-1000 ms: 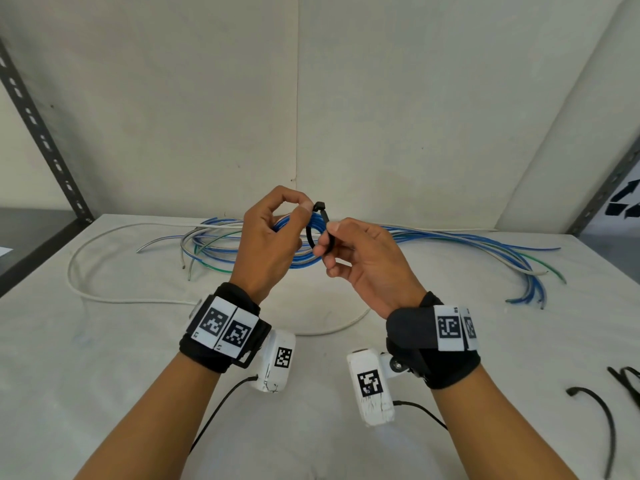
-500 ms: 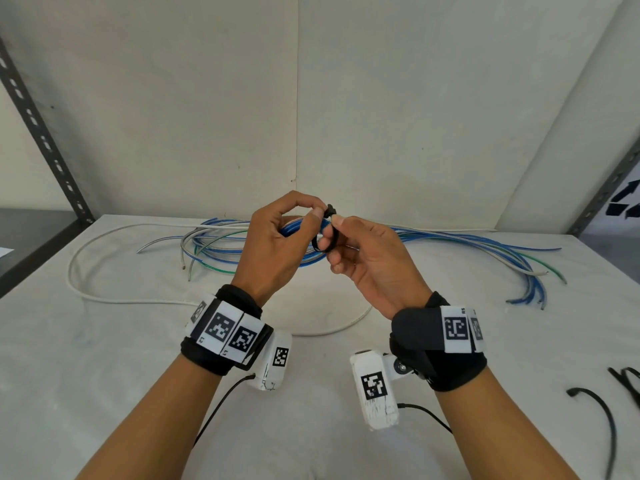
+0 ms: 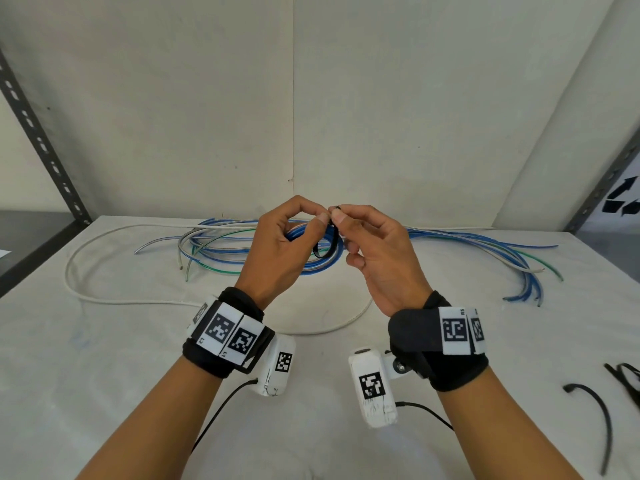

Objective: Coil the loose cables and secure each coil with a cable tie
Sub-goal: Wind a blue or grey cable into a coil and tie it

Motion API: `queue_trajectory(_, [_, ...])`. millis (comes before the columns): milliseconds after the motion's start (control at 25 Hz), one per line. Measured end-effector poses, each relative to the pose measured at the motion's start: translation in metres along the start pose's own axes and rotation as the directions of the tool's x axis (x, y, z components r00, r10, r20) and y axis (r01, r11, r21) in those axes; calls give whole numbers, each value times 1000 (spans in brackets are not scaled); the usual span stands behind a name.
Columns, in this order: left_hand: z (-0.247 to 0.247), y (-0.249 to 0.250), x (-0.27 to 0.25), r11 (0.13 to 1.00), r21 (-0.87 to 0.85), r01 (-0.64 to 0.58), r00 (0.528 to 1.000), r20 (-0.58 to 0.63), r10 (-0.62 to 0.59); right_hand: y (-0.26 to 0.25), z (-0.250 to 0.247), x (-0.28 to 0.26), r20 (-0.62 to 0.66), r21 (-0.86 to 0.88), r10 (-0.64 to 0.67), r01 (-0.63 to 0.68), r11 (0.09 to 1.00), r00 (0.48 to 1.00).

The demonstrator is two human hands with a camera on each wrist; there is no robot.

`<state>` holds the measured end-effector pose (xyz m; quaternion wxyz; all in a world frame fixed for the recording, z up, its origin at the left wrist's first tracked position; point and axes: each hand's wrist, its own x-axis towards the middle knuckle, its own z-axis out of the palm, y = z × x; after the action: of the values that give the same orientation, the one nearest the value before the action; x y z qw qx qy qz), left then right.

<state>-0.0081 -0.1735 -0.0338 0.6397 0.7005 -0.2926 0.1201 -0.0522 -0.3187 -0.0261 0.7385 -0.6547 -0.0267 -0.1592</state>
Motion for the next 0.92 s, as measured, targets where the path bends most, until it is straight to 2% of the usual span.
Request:
queue_trajectory(200, [4, 0, -3, 992, -50, 114, 987, 124, -107, 3, -11, 7, -69, 3, 0, 1, 1000, 998])
queue_trajectory(400, [14, 0, -9, 952, -181, 247, 936, 298, -186, 8, -22, 19, -184, 12, -50, 53, 999, 982])
queue_trajectory(520, [16, 0, -10, 916, -263, 304, 920, 331, -210, 13, -23, 21, -207, -3, -58, 59, 998, 977])
queue_trajectory(600, [17, 3, -13, 900, -286, 328, 906, 364, -215, 18, -24, 26, -239, 24, -28, 35, 999, 971])
queue_trajectory(720, [25, 19, -21, 911, -282, 300, 885, 440, -154, 22, -46, 38, -374, 147, 99, -46, 988, 922])
queue_trajectory(800, [25, 27, -19, 903, -326, 281, 898, 420, -128, 21, -62, 38, -327, 104, 138, -109, 989, 935])
queue_trajectory(920, [13, 23, -7, 920, -303, 249, 934, 325, -146, 8, -56, 26, -113, -20, 107, -110, 994, 988])
